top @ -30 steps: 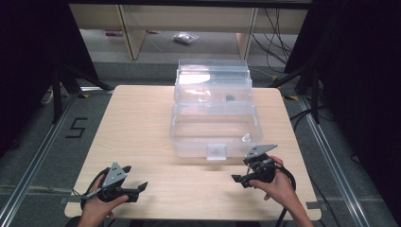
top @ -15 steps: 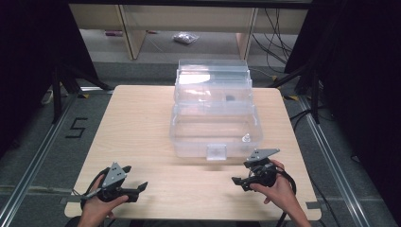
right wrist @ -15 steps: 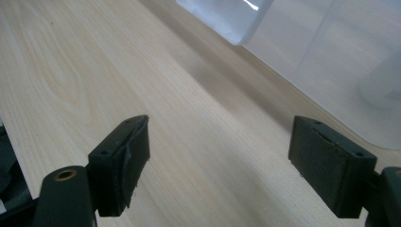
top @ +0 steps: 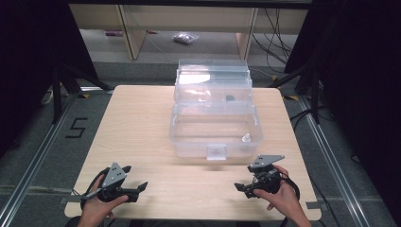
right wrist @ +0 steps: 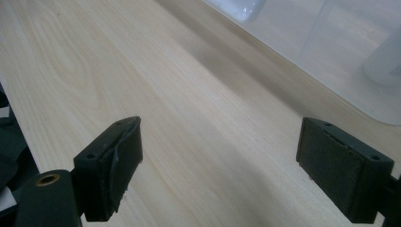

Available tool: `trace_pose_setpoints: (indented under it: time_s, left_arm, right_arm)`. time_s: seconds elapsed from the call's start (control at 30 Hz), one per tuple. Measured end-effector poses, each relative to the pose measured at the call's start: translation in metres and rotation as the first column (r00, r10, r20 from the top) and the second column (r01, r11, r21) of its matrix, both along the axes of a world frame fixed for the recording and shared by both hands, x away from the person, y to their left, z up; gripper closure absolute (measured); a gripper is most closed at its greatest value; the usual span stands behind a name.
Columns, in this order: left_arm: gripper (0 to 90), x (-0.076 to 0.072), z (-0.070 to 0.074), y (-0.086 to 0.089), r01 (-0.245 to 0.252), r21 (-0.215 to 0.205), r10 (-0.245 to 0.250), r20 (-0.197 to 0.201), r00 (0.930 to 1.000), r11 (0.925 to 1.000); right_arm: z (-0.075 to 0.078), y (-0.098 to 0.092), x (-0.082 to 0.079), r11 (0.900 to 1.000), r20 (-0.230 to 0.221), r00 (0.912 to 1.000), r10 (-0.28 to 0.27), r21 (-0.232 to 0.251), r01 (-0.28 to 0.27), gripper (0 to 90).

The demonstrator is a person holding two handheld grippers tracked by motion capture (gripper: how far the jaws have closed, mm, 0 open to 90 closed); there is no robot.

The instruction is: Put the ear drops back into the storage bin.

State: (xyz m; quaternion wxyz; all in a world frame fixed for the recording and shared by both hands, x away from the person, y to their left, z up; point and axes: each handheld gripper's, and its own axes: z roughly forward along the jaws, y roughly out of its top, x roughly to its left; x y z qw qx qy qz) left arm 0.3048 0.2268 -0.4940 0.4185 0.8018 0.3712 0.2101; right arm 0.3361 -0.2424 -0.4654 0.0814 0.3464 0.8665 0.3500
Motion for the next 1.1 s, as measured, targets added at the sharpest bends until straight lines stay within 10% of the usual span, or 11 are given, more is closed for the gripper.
trace_pose_setpoints:
  time_s: [1.1]
  left_arm:
    - [15.1,0.000,0.000,-0.001,-0.005,-0.007,0.005,0.008,1.0000,1.0000]
  right_arm:
    - [-0.019,-0.017,-0.027,0.999,-0.051,0.9983,-0.027,-0.046,0.024,16.2]
